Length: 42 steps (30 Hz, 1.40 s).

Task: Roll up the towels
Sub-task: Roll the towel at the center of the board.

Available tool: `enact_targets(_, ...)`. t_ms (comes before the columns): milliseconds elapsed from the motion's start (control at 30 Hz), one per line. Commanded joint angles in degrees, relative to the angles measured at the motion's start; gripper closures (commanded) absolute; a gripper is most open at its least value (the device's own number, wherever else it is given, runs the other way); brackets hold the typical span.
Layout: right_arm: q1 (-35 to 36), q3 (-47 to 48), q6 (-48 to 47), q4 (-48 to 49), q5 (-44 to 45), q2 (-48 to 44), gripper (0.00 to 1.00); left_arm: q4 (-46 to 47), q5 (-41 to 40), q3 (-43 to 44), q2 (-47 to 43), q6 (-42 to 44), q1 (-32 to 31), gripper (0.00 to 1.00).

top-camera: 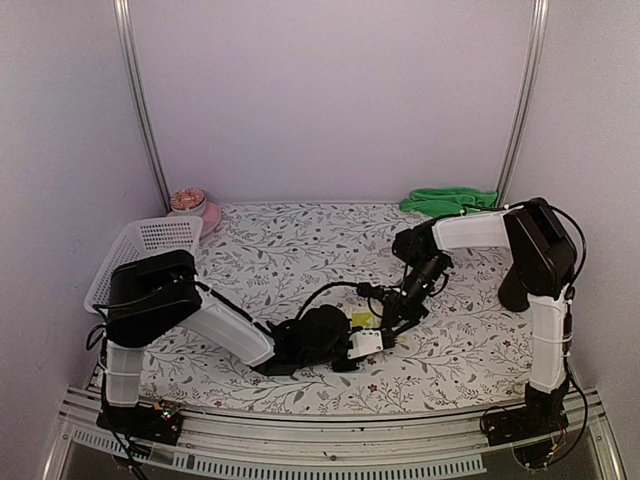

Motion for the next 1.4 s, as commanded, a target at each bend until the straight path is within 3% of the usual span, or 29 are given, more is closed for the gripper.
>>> enact_targets(0, -1.42, -1.44, 2.16, 4.40, 0.75, -5.76, 0.60, -9.71, 5.49, 0.56, -0.24, -3.65, 2.37, 0.80)
enact_targets(267, -7.41, -2.91, 3.67, 9.06, -1.36, -11.96, 0.46, -21.48, 13.78, 5.96, 0.05, -6.67, 6.58, 0.81)
enact_targets(500, -8.64, -1.34, 9.52, 11.27, 1.29, -10.94, 0.43, -32.25, 24.19, 12.20, 0.50, -7.95, 11.68, 0.81)
enact_targets(767, -8.76, -5.48, 9.60, 15.70, -2.24, -13.99, 0.41, -45.79, 33.73, 22.60, 4.27, -9.40, 15.92, 0.81)
enact_targets(1133, -9.02, -28.28, 5.62, 40.39, -3.20, -32.01, 0.46, -56.28, 40.29, 30.37, 8.52, -9.63, 19.52, 0.80)
enact_targets(1367, -2.67, -37.28, 3.76, 55.03, 9.97, -36.20, 0.47, -62.29, 43.24, 36.51, 11.87, -9.65, 21.25, 0.80)
